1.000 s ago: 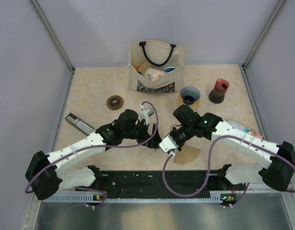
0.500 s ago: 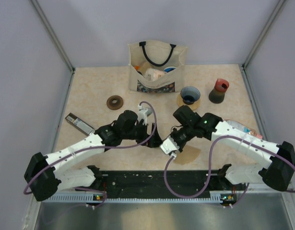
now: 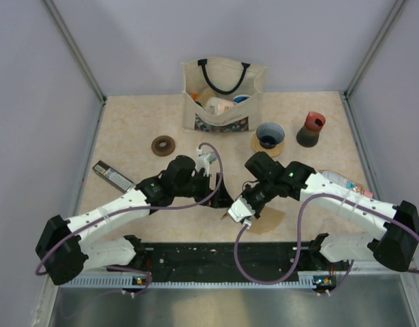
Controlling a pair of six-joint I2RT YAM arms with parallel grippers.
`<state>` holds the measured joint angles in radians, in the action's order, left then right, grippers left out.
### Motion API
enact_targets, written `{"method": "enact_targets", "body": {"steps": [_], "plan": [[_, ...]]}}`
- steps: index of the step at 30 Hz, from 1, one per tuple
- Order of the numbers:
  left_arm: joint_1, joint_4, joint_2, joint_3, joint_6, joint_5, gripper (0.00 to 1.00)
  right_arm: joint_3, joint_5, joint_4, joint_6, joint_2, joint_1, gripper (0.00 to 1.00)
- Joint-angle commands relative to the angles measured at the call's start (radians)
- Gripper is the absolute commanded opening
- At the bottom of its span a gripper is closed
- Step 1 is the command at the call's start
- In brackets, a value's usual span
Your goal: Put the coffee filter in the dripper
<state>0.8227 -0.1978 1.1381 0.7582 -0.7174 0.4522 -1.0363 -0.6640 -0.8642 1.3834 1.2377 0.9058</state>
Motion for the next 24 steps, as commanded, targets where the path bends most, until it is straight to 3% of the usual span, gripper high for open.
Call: {"method": "enact_targets", "body": {"steps": [1, 5, 15, 24], "plan": [[0.004, 0.04, -0.005, 0.001, 0.038, 0.051, 0.94, -0.056, -0.034, -0.004, -0.003, -0.012, 0.01, 0.0], [0.007, -0.031, 0.022, 0.013, 0.041, -0.037, 0.91, -0.054, -0.039, -0.002, 0.003, -0.018, 0.012, 0.0], [0.033, -0.024, 0.043, 0.012, 0.079, -0.004, 0.91, -0.067, -0.02, -0.002, -0.015, -0.004, 0.012, 0.0], [0.081, -0.043, 0.132, 0.104, 0.148, 0.043, 0.9, -0.067, -0.017, -0.002, 0.0, -0.001, 0.012, 0.0]]}}
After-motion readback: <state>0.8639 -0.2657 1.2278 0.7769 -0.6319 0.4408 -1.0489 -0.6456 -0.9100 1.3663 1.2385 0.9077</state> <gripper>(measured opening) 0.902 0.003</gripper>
